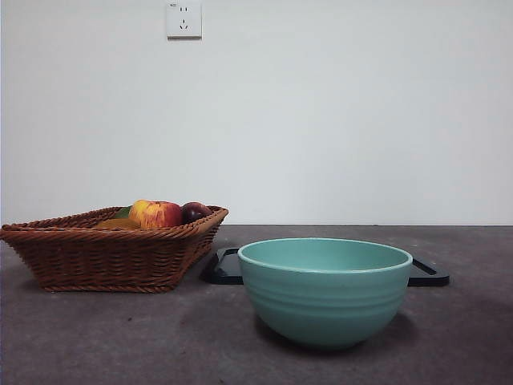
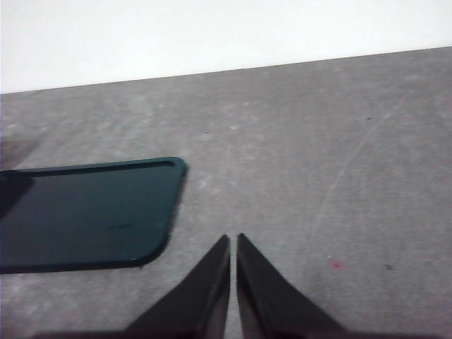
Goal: Pick up the wifruite, put it on the bowl, pick up the plate, put it on desk
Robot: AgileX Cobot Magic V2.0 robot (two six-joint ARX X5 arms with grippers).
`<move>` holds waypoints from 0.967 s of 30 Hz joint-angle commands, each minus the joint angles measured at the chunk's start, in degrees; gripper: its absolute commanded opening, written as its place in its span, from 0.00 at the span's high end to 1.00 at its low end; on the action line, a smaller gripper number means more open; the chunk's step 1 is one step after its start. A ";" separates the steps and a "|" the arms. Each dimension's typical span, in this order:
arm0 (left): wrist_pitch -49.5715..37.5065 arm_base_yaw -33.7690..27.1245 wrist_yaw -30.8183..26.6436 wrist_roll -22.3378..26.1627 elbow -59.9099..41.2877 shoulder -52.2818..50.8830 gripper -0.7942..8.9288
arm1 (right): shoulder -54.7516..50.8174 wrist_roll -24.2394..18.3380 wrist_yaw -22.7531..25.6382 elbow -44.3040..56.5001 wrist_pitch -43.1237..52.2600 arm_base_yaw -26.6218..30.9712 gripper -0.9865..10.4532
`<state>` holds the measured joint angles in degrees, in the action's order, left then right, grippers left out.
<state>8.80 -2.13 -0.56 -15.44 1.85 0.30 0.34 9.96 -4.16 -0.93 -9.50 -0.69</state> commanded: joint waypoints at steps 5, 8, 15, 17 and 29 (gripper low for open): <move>2.62 -0.11 0.94 -4.83 1.88 -0.02 0.91 | -0.11 3.93 -0.31 -2.67 0.35 0.09 0.91; 3.85 -0.11 1.88 -5.05 4.35 0.02 0.91 | -0.09 4.72 -0.31 -5.27 0.24 0.07 0.91; 8.48 -0.11 2.95 -5.22 12.31 1.53 0.91 | 2.19 5.05 -0.35 -14.73 -5.01 0.07 0.91; 10.67 -0.11 4.57 -5.18 14.97 2.99 0.91 | 3.69 4.98 -0.39 -18.10 -7.15 0.07 0.91; 26.14 0.02 21.05 5.46 34.49 20.65 0.91 | 21.31 -2.78 -11.54 -41.27 -28.98 0.07 0.91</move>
<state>34.35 -2.11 19.38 -13.74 34.59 19.79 20.45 9.50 -14.92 -40.36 -37.52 -0.69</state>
